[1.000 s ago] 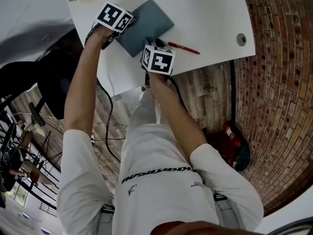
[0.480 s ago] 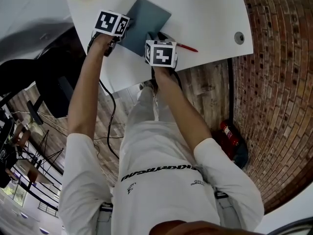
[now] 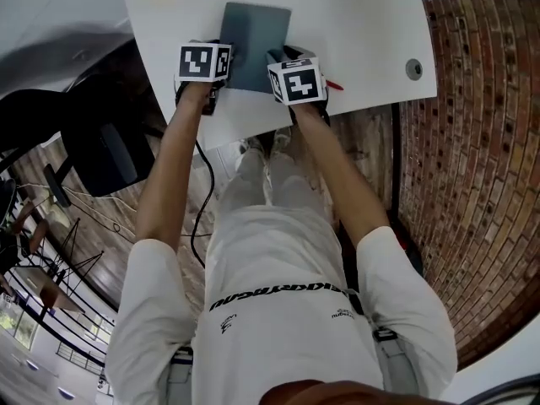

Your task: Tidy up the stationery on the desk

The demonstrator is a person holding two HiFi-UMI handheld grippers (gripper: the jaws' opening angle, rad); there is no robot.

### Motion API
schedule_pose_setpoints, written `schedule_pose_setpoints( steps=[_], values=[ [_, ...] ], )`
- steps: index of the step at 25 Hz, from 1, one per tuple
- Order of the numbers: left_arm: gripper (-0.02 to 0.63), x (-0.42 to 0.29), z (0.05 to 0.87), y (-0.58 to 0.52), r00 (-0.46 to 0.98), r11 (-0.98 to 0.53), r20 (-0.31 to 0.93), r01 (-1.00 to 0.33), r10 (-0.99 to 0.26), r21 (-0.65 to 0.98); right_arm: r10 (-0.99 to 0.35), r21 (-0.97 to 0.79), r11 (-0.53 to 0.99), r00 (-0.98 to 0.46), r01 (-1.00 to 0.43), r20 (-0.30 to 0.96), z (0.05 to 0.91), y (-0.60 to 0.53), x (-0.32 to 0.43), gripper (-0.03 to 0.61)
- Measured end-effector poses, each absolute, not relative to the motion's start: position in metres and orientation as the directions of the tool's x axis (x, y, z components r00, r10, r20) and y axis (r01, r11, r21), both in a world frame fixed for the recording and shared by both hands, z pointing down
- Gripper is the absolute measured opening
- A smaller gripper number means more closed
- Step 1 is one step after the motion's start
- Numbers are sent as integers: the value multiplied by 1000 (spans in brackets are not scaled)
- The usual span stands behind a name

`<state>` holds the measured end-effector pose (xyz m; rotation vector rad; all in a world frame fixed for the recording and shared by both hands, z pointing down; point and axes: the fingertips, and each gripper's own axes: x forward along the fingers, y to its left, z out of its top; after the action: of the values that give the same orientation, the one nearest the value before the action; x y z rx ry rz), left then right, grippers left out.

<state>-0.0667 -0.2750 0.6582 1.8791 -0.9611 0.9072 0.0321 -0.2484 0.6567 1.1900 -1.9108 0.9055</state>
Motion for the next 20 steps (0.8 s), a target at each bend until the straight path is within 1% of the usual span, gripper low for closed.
schedule_pose_setpoints(
  steps=[9,12,20],
  values=[
    [152,-55,657,-246,447,-203,824,-894,-348,399,-401,-167,418,-347,-893,848,655,-255,50,141],
    [152,-48,656,-236,440,-150,817,-897,-373,415,-419,-161,429,-354,-889,836,654,-256,56,134],
    [152,-35,655,-225,414,-97,801,-904,-432,415,-426,-155,427,-349,-891,835,653,-252,70,127]
  ],
)
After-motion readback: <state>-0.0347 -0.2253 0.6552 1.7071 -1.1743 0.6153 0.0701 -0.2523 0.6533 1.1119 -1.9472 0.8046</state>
